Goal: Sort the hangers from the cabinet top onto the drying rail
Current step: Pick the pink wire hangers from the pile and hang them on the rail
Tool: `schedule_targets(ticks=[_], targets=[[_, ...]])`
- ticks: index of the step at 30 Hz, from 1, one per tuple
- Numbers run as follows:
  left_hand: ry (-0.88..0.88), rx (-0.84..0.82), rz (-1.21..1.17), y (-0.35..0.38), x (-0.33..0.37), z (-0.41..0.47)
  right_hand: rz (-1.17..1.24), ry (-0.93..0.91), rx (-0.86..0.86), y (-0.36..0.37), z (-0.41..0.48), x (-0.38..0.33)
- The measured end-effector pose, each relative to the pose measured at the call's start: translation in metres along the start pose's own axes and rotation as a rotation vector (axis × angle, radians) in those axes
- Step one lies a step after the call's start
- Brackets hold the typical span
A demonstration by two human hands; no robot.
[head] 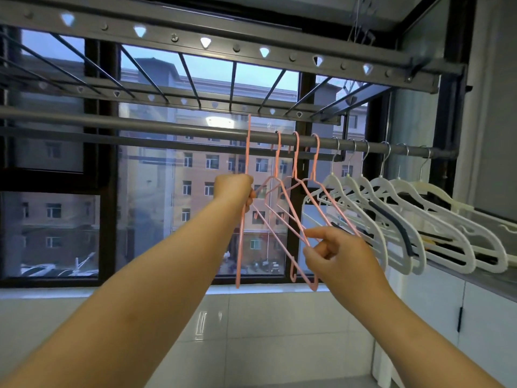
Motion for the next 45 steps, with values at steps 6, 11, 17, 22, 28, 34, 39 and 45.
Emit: schedule_targets(ticks=[6, 11, 17, 22, 28, 34, 39, 45], targets=[[-0.030, 0.015, -0.035, 0.007, -0.012, 0.009, 0.017, -0.016, -0.012, 0.004, -0.001, 0.002], [-0.058, -0.030, -0.087, 0.005, -0.025, 0.010, 0.062, 0.045, -0.072, 0.009, -0.004, 0.007], [-0.054, -0.116, -0.157, -0.001, -0.025, 0.001, 0.345, 0.210, -0.131, 0.008, -0.008, 0.007], [-0.042, -0.159, -0.152, -0.009, -0.033, -0.015, 0.441, 0.259, -0.134, 0.002, -0.014, 0.004], [0.010, -0.148, -0.141, -0.022, -0.044, -0.025, 0.396, 0.250, -0.042, -0.005, -0.028, 0.000], [0.107, -0.074, -0.071, -0.032, -0.061, -0.031, 0.219, 0.136, 0.087, -0.013, -0.045, -0.003], [0.130, -0.016, -0.067, -0.041, -0.077, -0.050, 0.231, 0.051, 0.128, -0.021, -0.059, -0.004], [0.174, 0.105, 0.101, -0.034, -0.112, -0.092, 0.185, -0.003, 0.122, -0.044, -0.078, 0.011]])
Point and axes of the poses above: each hand's wrist, its own z-axis towards the middle knuckle, its own y-axis out of the palm, x = y × z, the point moved 2 cm from there along z, towards the middle knuckle
